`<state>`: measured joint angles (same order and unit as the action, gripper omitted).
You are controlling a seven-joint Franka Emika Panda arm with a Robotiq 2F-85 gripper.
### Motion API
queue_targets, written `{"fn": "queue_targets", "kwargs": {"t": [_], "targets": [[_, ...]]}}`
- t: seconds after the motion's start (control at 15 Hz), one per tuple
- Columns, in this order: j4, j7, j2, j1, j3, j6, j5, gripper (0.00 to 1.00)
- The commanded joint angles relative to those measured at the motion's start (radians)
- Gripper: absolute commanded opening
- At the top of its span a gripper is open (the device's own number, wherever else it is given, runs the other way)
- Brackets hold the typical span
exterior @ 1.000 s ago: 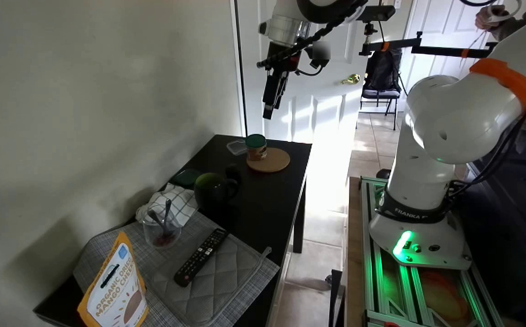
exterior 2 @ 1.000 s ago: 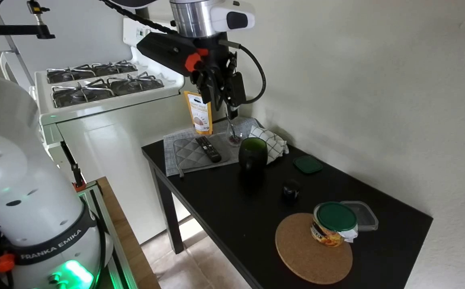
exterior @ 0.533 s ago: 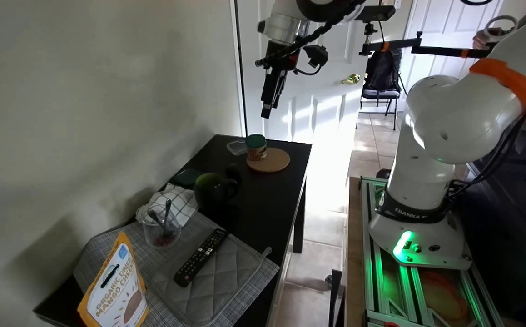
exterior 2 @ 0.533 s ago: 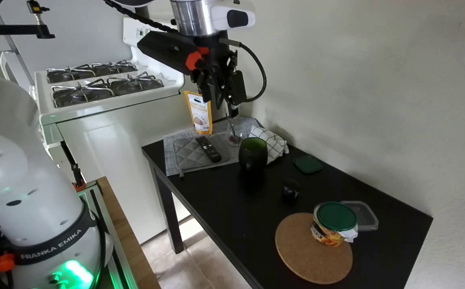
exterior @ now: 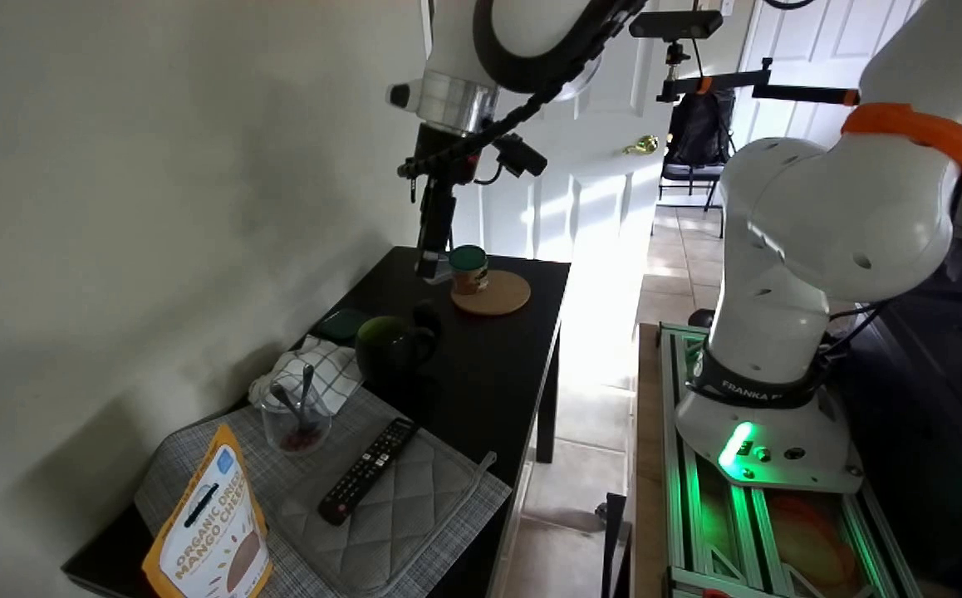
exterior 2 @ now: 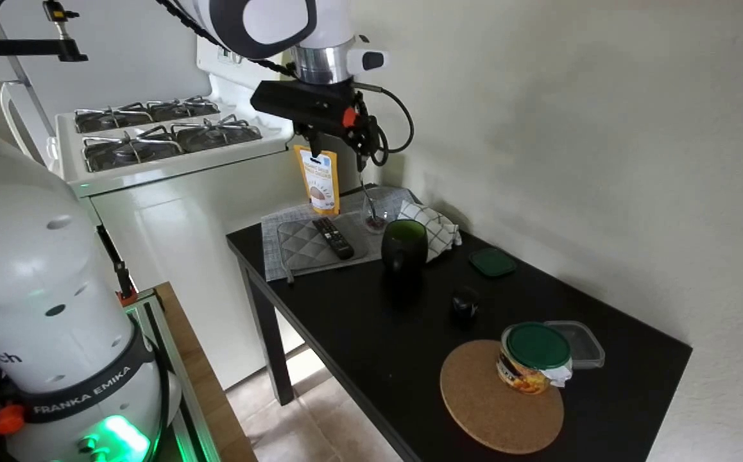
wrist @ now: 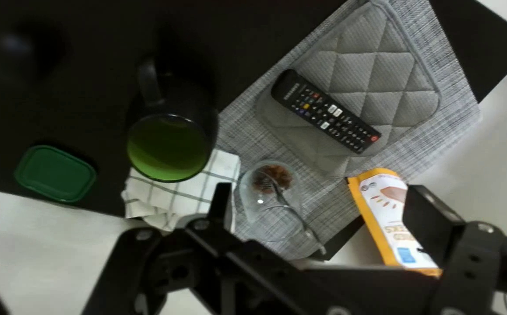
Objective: Put the black remote control in the black mug.
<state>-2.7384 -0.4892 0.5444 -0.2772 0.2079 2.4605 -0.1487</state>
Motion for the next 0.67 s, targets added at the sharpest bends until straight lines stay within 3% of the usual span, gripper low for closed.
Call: {"fn": "queue_targets", "kwargs": {"t": [0.0,0.13,0.2,0.6], "targets": [[0.08,-0.18,-0.205,-0.127,0.036,-0.002,-0.146,1.0],[0.107,-0.267,-0.293,-0.134,0.025,-0.061,-0.227,1.0],[0.056,-0.194,-0.198,-0.068,-0.039,-0.016,-0.184,1.0],[0.112,-0.313,-0.363,-0.055,-0.091,-0.033,-0.203,1.0]]}}
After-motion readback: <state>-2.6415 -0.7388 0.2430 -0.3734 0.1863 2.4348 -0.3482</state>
